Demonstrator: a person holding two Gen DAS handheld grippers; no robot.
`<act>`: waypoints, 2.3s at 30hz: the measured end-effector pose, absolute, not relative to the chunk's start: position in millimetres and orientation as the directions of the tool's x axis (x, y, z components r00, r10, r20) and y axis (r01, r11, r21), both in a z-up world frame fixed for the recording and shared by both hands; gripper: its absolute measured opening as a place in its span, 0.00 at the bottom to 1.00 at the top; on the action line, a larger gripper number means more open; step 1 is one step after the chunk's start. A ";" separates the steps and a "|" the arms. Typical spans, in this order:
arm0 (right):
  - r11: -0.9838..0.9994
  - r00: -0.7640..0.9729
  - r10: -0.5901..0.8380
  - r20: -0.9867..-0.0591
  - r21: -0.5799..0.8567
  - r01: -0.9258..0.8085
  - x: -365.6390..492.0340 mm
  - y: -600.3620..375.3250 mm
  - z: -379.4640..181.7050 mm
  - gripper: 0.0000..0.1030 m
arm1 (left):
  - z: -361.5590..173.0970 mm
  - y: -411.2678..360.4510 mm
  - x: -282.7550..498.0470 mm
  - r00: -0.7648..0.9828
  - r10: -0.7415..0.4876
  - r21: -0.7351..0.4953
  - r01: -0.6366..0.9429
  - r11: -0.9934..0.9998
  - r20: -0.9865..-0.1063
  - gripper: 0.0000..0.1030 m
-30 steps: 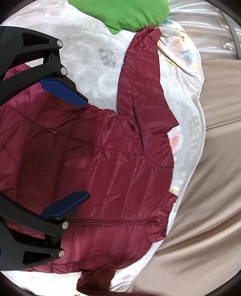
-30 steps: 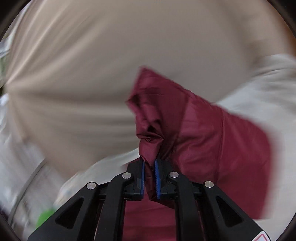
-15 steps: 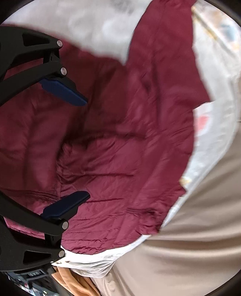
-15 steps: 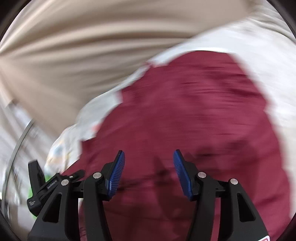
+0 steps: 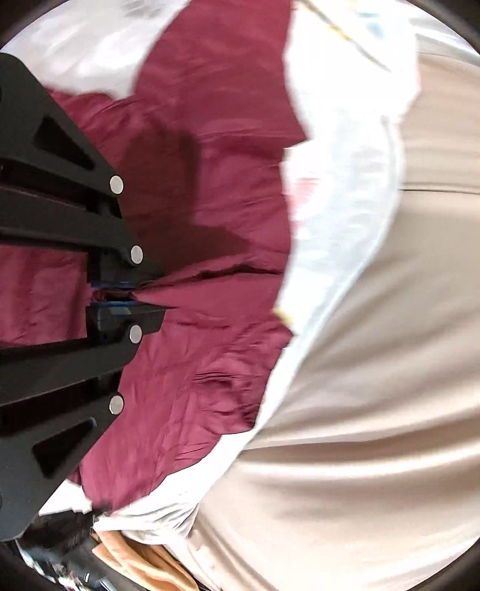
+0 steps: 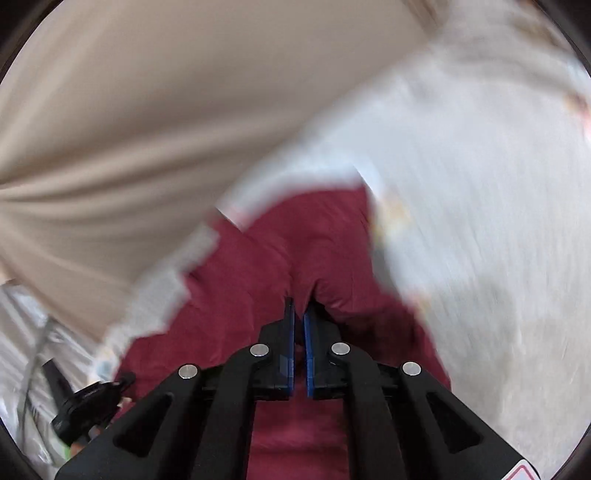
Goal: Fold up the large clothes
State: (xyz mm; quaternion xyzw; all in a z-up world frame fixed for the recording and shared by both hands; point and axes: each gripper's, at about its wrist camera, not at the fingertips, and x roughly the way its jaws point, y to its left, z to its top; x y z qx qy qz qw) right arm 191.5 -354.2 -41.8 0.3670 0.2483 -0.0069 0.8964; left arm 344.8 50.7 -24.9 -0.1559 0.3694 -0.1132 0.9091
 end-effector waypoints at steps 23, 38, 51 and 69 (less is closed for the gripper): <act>0.878 0.685 0.077 -0.724 0.375 0.297 273.4 -366.0 -99.7 0.00 | -142.2 33.5 344.6 0.648 -0.211 -0.194 0.099 0.976 -0.732 0.08; 0.802 0.694 -0.009 -0.720 0.409 0.435 233.0 -384.9 -94.7 0.54 | -138.9 49.7 346.6 0.637 -0.290 -0.340 0.047 0.939 -0.714 0.36; 0.720 0.711 0.096 -0.697 0.542 0.433 205.2 -413.9 -101.7 0.17 | -125.1 48.3 340.7 0.640 -0.213 -0.224 0.065 0.972 -0.738 0.19; 0.888 0.520 0.132 -0.844 0.334 0.316 -18.3 -326.9 -92.8 0.05 | -130.3 211.5 158.6 0.452 -0.284 -0.341 -0.047 0.939 -0.845 0.07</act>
